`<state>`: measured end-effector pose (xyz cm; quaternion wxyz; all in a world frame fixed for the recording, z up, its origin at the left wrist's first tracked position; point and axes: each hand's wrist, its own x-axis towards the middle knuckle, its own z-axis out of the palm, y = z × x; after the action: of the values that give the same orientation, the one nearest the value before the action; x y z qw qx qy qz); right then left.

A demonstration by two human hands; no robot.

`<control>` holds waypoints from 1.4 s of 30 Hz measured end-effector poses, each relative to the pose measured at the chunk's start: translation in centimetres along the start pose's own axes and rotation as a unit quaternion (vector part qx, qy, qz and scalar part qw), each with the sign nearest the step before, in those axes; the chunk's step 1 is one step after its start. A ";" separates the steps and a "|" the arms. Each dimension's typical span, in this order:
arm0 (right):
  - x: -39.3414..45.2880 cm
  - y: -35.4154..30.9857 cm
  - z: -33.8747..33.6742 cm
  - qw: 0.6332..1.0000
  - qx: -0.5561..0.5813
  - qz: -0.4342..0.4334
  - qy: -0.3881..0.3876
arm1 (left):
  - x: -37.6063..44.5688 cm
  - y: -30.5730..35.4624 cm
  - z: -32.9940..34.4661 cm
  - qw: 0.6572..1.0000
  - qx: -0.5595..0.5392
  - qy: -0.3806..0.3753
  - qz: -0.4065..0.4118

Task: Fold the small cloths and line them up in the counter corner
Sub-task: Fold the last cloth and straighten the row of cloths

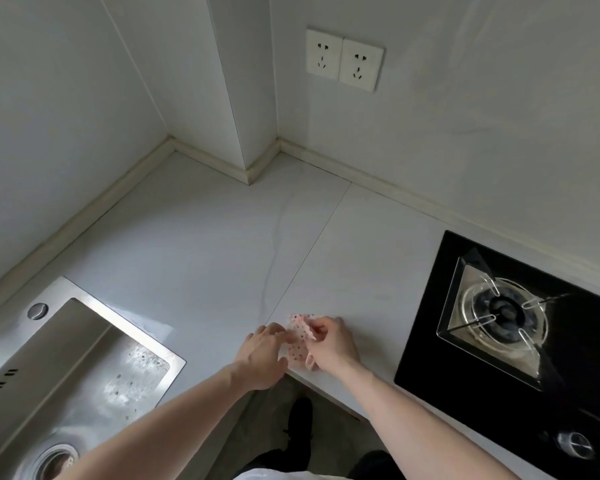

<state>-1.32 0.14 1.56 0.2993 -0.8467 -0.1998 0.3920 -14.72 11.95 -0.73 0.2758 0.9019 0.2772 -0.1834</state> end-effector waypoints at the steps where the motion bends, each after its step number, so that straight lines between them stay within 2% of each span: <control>1: 0.2 0.0 0.5 1.000 -0.013 -0.013 -0.013 | 0.2 -0.1 -0.2 1.000 -0.009 0.007 -0.013; 5: 0.5 0.3 0.4 0.999 -0.031 -0.038 -0.015 | 1.2 -0.2 -1.3 0.993 -0.078 0.040 -0.077; 8: 1.1 1.4 -1.1 0.997 -0.021 -0.043 0.065 | 2.3 0.2 -1.9 0.992 -0.098 0.037 -0.072; 10: 1.6 2.1 -2.1 0.995 -0.037 -0.027 0.085 | 3.1 0.7 -1.9 0.994 -0.088 0.019 -0.055; 15: 3.1 3.1 -2.9 0.997 -0.055 0.026 0.041 | 4.9 2.1 -1.4 1.000 -0.021 -0.003 -0.021; 18: 3.9 3.3 -2.7 0.999 -0.029 0.034 0.016 | 5.7 2.4 -1.5 1.000 -0.008 -0.016 -0.014; 21: 4.1 3.2 -2.6 0.998 -0.058 0.021 0.018 | 6.0 2.5 -1.4 1.000 0.004 -0.013 -0.003; 26: 2.6 3.0 -3.3 0.993 -0.078 -0.023 0.081 | 5.0 2.6 -1.2 0.997 -0.023 0.069 0.016; 29: 1.1 3.8 -3.2 0.991 -0.092 -0.046 0.086 | 3.5 2.5 -0.7 0.993 -0.025 0.111 0.032; 33: -0.6 5.5 -2.5 0.986 -0.126 -0.081 0.075 | 1.5 2.4 0.8 0.996 -0.005 0.074 0.041; 42: -1.9 7.4 -1.7 0.971 -0.219 -0.087 0.033 | 0.1 2.6 1.2 0.999 -0.015 0.036 0.030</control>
<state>-0.36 -7.01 -1.44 0.1465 -0.8833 -0.3438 0.2829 -13.26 9.53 -0.67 0.2849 0.9114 0.2624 -0.1385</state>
